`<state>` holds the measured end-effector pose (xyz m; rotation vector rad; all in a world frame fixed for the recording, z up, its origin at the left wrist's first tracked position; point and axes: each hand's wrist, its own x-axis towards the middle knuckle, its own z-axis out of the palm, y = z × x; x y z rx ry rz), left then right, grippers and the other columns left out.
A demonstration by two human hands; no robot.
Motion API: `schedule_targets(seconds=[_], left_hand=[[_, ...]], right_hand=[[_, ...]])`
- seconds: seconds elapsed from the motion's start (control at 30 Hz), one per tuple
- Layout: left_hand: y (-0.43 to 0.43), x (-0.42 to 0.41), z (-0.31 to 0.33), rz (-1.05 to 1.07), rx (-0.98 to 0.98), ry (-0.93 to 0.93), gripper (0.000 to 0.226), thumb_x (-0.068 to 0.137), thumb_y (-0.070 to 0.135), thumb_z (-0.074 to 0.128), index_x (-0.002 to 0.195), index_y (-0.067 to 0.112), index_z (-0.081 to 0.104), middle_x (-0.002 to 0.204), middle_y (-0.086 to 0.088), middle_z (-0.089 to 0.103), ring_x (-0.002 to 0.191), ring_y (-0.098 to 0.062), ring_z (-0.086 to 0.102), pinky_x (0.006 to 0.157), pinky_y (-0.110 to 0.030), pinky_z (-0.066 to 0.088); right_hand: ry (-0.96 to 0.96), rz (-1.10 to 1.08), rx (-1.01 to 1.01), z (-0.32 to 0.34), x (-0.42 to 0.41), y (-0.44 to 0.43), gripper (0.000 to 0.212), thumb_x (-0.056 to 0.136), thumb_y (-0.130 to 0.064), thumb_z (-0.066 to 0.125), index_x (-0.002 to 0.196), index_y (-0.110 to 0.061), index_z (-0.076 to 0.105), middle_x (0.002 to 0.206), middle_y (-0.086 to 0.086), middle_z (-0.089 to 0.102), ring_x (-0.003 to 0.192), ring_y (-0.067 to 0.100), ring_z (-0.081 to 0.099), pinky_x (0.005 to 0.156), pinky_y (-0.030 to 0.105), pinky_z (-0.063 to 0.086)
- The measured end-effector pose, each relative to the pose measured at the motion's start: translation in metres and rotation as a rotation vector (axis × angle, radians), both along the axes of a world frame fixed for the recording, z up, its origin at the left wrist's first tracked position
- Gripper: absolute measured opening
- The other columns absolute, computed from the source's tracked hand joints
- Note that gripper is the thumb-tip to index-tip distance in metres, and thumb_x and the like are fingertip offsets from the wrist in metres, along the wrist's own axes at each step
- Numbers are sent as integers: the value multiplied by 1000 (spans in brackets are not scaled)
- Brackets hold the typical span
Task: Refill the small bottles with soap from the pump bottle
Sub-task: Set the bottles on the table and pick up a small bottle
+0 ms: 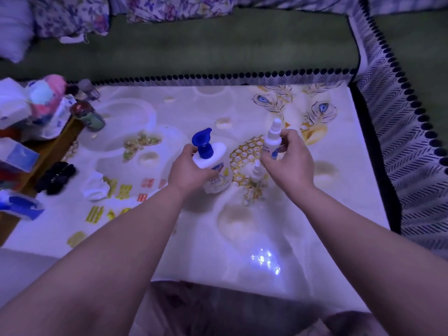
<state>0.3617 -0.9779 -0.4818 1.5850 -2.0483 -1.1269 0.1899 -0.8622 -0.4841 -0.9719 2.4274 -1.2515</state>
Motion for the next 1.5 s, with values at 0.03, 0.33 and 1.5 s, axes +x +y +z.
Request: schedule_targets(seconds=[0.03,0.33,1.5], left_hand=[[-1,1,-5,5,-3,13,63,64,17,80,119,25,49,104,7,58,98,-19,59,88,-39,51],[-8,-1,-37,-53,-50,115,62,64,16,81,116,25,49,103,7,58,98,-19,60,86,-39,52],[94,7,-46,-299,-204,197,20,79,8,63,75,27,61,75,14,62,78,-12,60,82,-30,52]], right_hand=[[16,6,-16,-3,0,-3,33,77,-32,65,106,-25,53,98,-8,64,93,16,62,77,36,48],[84,-10,-150,-22,4,-13,34,75,-28,64,106,-29,50,102,-9,62,96,17,59,85,42,48],[-86,-184,47,-97,43,124,45,92,-34,61,130,-14,46,99,-8,61,103,21,63,73,29,38]])
